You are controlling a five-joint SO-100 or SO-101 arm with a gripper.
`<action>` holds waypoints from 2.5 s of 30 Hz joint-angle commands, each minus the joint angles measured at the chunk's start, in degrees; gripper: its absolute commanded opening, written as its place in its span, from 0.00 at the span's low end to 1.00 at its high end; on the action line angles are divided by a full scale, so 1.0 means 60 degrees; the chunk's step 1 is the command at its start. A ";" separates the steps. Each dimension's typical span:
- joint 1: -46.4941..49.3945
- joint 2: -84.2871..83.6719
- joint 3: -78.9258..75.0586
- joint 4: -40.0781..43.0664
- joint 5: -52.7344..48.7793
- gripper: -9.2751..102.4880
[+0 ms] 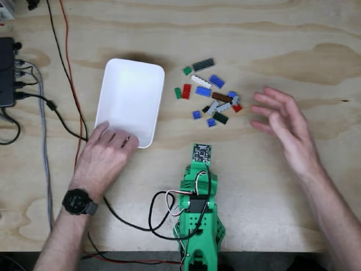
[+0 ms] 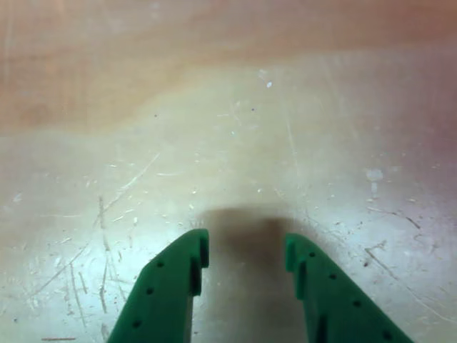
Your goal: Put all lego bricks in the bin.
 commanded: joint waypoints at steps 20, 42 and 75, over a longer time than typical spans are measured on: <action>-0.0337 0.0000 0.0029 0.0161 0.0396 0.09; -0.0337 0.0000 0.0029 0.0161 0.0396 0.09; 0.0015 -0.1333 -0.0308 -0.0879 -0.0615 0.08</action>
